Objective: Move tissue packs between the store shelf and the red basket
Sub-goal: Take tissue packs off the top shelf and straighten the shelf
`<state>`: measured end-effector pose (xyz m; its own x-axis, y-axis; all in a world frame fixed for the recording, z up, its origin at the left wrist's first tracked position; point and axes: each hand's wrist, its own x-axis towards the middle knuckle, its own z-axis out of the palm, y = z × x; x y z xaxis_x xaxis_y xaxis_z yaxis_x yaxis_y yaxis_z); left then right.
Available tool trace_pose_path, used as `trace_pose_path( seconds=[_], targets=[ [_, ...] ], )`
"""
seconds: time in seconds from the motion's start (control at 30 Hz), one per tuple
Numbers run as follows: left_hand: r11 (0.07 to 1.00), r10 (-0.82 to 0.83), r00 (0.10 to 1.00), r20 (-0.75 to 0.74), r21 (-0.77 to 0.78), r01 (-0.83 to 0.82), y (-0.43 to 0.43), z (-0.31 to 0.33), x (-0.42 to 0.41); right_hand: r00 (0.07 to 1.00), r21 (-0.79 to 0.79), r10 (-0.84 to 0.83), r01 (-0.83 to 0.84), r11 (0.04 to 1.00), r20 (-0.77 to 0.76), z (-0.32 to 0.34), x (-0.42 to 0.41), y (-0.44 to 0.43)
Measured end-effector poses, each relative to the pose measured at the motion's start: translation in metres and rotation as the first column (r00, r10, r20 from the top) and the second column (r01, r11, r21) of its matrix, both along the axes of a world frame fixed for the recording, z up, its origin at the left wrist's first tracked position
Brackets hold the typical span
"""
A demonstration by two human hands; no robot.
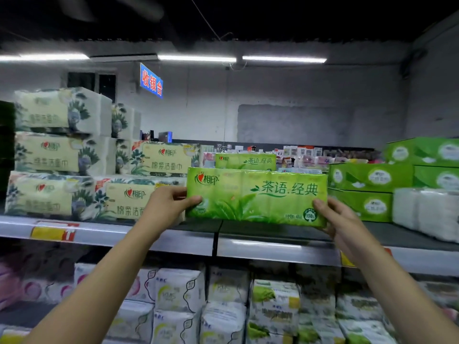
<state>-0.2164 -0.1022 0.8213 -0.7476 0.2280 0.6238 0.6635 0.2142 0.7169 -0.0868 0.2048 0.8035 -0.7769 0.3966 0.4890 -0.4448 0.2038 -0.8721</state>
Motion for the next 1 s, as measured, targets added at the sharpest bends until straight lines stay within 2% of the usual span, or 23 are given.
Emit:
trace_pose_path(
  seconds=[0.1, 0.23, 0.4, 0.53, 0.7, 1.0],
  targets=[
    [0.995, 0.088, 0.996, -0.009, -0.039, -0.088, 0.006, 0.0, -0.02, 0.999, 0.046, 0.027, -0.028, 0.999, 0.027, 0.009, -0.011, 0.001],
    [0.976, 0.195, 0.98, -0.041, -0.091, -0.199, 0.02, -0.004, -0.038, 0.996, 0.154, -0.032, 0.02, 0.988, 0.078, 0.017, -0.026, 0.009],
    [0.903, 0.332, 0.934, -0.128, -0.243, -0.355, 0.04, -0.005, -0.04, 0.979, 0.27, -0.123, 0.075, 0.96, 0.163, 0.025, -0.042, 0.018],
    [0.847, 0.387, 0.912, -0.134, -0.338, -0.409, 0.049, -0.006, -0.044, 0.973, 0.252, -0.147, 0.099, 0.962, 0.179, 0.024, -0.056, 0.022],
    [0.826, 0.426, 0.891, -0.158, -0.334, -0.454, 0.054, -0.006, -0.056, 0.962, 0.175, -0.169, 0.132, 0.976, 0.216, 0.014, -0.076, 0.02],
    [0.739, 0.519, 0.827, -0.217, -0.371, -0.562, 0.06, -0.009, -0.065, 0.951, 0.042, -0.061, 0.051, 0.998, 0.303, 0.008, -0.108, 0.025]
  ],
)
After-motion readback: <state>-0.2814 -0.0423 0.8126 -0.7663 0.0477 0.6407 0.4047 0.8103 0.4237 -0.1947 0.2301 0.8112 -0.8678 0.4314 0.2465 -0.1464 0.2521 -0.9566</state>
